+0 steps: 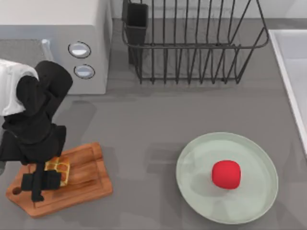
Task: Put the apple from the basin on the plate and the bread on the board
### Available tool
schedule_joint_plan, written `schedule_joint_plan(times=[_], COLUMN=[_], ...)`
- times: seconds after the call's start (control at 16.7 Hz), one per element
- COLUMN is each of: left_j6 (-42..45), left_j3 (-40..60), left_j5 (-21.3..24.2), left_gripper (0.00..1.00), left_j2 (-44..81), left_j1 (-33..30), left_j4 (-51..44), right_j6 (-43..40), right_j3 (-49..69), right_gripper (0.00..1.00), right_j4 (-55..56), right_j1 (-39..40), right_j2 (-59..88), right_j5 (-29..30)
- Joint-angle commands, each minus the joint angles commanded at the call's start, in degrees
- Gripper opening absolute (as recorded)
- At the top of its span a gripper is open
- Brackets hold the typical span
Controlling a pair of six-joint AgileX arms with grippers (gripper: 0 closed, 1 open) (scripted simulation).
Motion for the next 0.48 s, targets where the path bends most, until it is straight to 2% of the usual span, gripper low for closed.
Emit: schedule_joint_plan(times=[0.06,0.48], left_j6=[0.00,0.00], left_j3=[0.00,0.00], left_j5=[0.00,0.00], left_gripper=[0.00,0.53], left_j2=[0.00,0.00], left_j1=[0.00,0.00], left_j4=[0.00,0.00], right_j6=[0.00,0.00], right_j3=[0.00,0.00], right_gripper=[1.00,1.00], right_j4=[0.00,0.00], right_j1=[0.00,0.00], right_j2=[0.00,0.00], right_j5=[0.00,0.00])
